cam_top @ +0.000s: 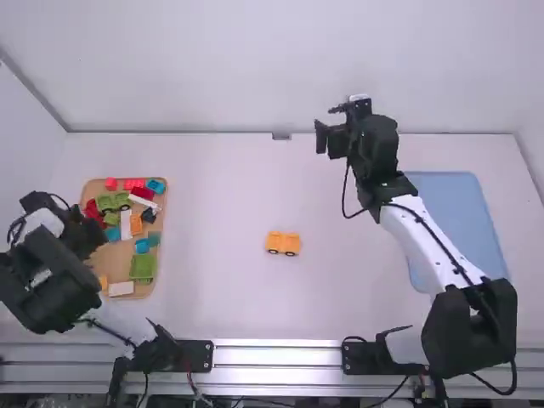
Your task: Assemble lego blocks to make yellow taxi
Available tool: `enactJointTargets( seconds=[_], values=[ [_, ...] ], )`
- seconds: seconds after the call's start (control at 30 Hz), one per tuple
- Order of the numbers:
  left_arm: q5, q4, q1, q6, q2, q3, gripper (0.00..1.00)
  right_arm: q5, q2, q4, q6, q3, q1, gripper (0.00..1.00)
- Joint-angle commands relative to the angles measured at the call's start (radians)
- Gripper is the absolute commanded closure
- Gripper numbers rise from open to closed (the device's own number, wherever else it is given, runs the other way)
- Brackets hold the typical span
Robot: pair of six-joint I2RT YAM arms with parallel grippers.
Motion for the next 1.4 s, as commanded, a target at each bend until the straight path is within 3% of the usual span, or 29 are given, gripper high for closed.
enactJointTargets(
  seconds=[0.0, 0.17, 0.33, 0.53, 0.77, 0.93, 1.07, 1.37],
  values=[
    [0.189, 0.011, -0.06, 0.09, -0.192, -0.027, 0.8, -0.291, 0.035, 0.039, -0.002, -0.002, -0.02, 0.01],
    [0.436, 0.094, -0.204, 0.219, -0.39, -0.101, 0.84, -0.525, 0.102, 0.127, 0.041, -0.002, -0.035, 0.02],
    [0.594, 0.269, -0.47, 0.229, -0.505, -0.178, 0.82, -0.895, 0.228, 0.166, 0.033, 0.08, -0.024, 0.03],
    [0.764, 0.54, -0.723, 0.226, -0.442, -0.212, 0.83, -1.257, 0.36, 0.166, -0.018, 0.206, 0.015, 0.06],
    [1.016, 0.913, -0.828, 0.068, -0.252, -0.198, 0.87, -1.474, 0.446, 0.171, -0.029, 0.307, 0.026, 0.15],
    [1.159, 1.19, -0.832, -0.083, -0.13, -0.189, 0.91, -1.484, 0.45, 0.169, -0.047, 0.311, 0.04, 0.19],
    [1.146, 1.35, -0.832, -0.206, -0.08, -0.189, 0.91, -1.482, 0.45, 0.171, -0.058, 0.311, 0.046, 0.27],
    [1.147, 1.394, -0.845, -0.228, -0.072, -0.189, 0.91, -1.37, 0.45, 0.169, -0.068, 0.311, 0.102, 0.41]
  ],
)
